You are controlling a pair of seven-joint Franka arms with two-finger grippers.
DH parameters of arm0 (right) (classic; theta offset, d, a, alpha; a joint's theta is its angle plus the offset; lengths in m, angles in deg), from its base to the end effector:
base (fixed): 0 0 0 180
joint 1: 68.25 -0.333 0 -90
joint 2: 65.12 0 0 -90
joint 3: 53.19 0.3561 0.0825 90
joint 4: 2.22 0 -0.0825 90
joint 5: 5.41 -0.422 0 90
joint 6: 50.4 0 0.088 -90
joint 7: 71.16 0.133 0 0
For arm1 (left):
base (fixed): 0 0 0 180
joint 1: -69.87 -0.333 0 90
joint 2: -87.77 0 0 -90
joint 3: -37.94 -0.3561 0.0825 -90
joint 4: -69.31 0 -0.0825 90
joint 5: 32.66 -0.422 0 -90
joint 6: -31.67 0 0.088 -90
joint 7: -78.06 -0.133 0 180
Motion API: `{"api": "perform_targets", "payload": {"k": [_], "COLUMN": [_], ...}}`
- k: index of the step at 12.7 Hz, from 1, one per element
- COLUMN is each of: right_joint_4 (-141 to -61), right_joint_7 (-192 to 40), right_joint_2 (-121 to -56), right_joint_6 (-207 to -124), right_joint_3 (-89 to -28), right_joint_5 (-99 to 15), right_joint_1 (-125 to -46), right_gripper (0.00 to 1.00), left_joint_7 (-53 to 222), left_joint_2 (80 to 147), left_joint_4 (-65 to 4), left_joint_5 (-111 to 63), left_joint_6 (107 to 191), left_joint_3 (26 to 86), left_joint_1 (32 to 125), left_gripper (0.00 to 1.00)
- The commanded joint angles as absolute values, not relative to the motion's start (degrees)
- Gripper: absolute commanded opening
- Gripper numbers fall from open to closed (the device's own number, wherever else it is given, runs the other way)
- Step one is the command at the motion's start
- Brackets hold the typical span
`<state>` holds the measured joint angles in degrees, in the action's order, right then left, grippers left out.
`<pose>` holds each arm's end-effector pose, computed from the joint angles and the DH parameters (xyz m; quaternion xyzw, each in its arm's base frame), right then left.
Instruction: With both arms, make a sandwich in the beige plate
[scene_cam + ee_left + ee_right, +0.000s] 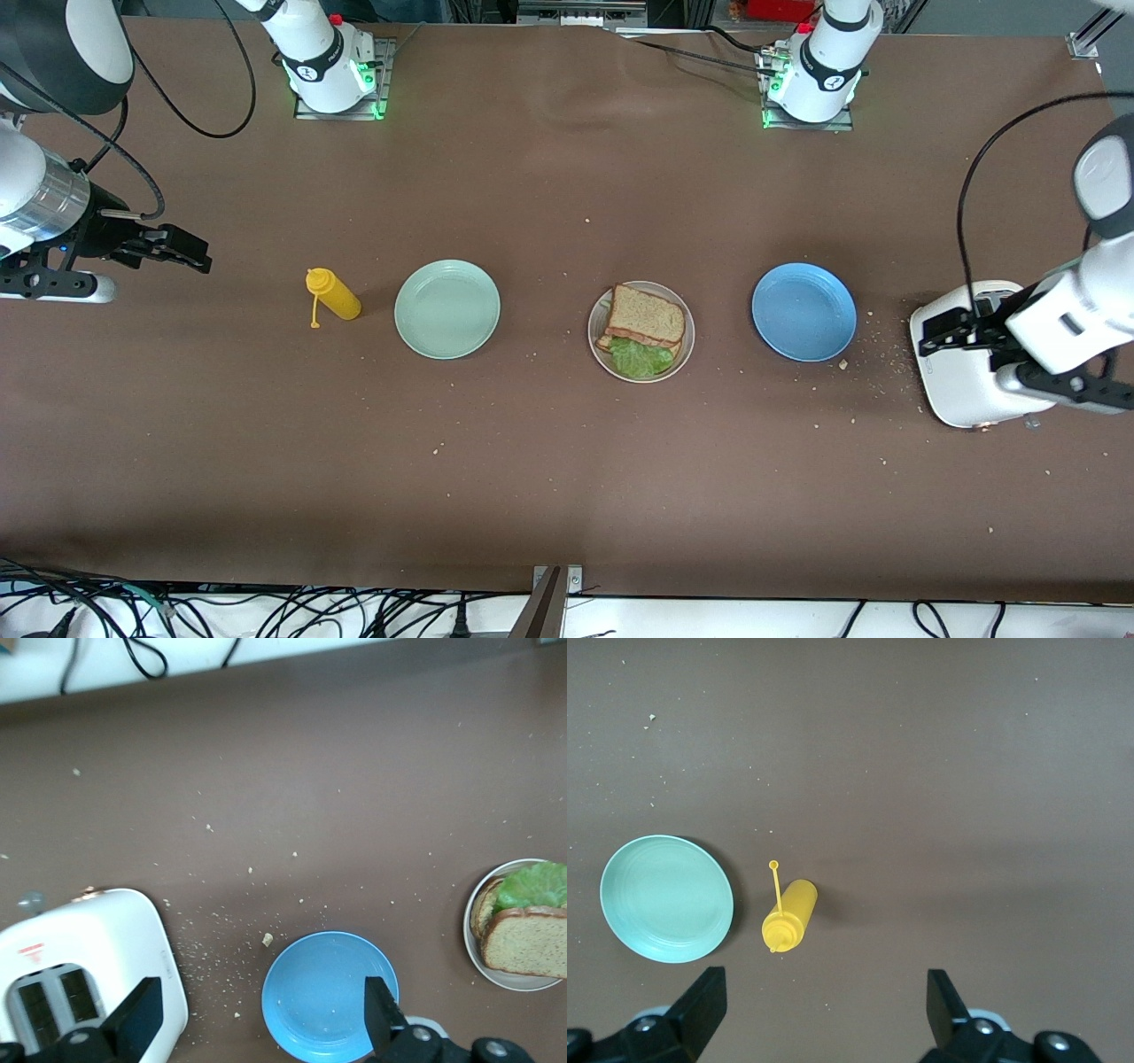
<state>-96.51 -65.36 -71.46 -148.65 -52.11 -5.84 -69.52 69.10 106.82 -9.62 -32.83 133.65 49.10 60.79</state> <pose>0.6331 0.0264 0.5445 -0.9993 0.0307 0.0210 0.0033 0.7195 -0.0050 0.5430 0.9948 -0.0900 0.0397 0.0276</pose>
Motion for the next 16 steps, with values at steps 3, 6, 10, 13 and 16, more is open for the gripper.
{"api": "perform_targets", "payload": {"k": [3, 6, 10, 13, 16], "right_joint_4": [-97.3, -97.3, -97.3, -97.3, -97.4], "right_joint_7": [-65.0, -65.1, -65.2, -65.1, -65.1], "right_joint_2": [-70.4, -70.5, -70.7, -70.7, -70.7], "right_joint_6": [-148.2, -148.1, -148.0, -148.0, -148.0], "right_joint_3": [-51.5, -51.5, -51.5, -51.5, -51.5], "right_joint_5": [-6.7, -6.7, -6.7, -6.7, -6.8], "right_joint_1": [-69.0, -69.0, -69.0, -69.0, -69.0], "right_gripper": [1.0, 1.0, 1.0, 1.0, 1.0], "left_joint_7": [69.3, 69.7, 69.9, 69.8, 69.7], "left_joint_2": [102.1, 98.4, 88.7, 86.6, 86.7], "left_joint_4": [-11.0, -12.0, -20.2, -22.0, -22.5], "left_joint_5": [-34.5, -34.5, -33.5, -27.8, -29.2], "left_joint_6": [131.7, 129.4, 128.6, 125.2, 124.9], "left_joint_3": [48.1, 37.9, 37.0, 37.2, 38.5], "left_joint_1": [60.7, 71.1, 72.4, 69.3, 68.9], "left_gripper": [1.0, 1.0, 1.0, 1.0, 1.0]}}
